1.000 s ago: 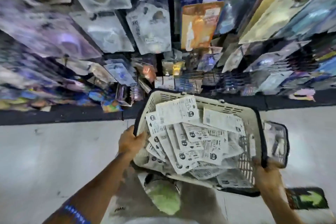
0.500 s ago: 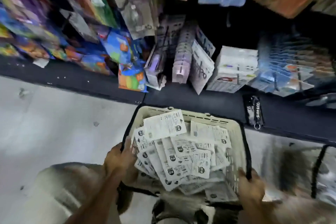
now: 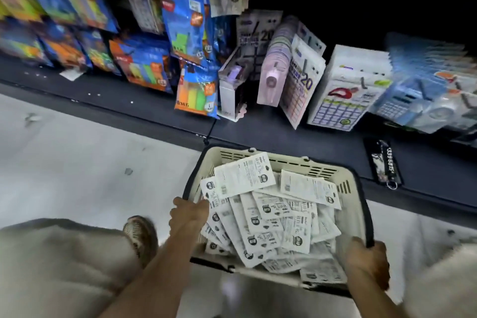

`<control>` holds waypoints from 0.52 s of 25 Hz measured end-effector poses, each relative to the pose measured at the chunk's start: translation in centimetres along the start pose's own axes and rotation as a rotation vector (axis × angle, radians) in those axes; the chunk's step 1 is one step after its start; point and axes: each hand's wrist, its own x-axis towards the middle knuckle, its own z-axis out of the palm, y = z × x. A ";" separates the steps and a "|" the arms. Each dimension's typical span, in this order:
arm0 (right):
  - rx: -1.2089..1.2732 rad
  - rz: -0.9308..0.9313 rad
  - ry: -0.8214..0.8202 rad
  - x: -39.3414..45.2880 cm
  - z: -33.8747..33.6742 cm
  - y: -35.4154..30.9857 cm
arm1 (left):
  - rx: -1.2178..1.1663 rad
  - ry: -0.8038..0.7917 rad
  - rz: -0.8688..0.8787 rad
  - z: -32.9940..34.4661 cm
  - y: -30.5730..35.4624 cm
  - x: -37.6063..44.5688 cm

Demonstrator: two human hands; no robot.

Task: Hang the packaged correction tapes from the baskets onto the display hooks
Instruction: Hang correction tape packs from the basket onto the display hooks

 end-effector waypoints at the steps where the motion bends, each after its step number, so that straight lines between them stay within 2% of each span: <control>1: 0.014 -0.012 0.005 -0.4 0.0 -0.6 | -0.029 0.016 0.036 0.0 0.0 -0.9; 2: -0.001 -0.070 0.011 -1.1 -0.3 -1.3 | -0.014 0.022 0.090 -0.3 0.0 -2.0; 3: -0.040 -0.203 0.012 -2.4 -0.9 -2.1 | 0.044 0.025 0.168 -0.8 -0.5 -3.7; 5: -0.194 -0.650 0.003 -5.1 -1.6 -3.8 | 0.222 0.079 0.329 -2.0 -2.6 -5.8; 7: -0.402 -1.057 -0.145 -7.3 -0.6 -5.4 | 0.341 0.162 0.447 -3.1 -5.0 -5.6; 8: -0.525 -1.165 -0.292 -7.6 0.2 -5.7 | 0.360 0.175 0.480 -3.0 -5.9 -5.2; 10: -0.793 -1.195 -0.564 -7.6 2.1 -4.8 | 0.375 0.144 0.568 -1.7 -6.0 -4.8; 13: -1.058 -1.189 -0.613 -6.1 5.3 -4.3 | 0.432 0.053 0.705 1.7 -2.9 -2.5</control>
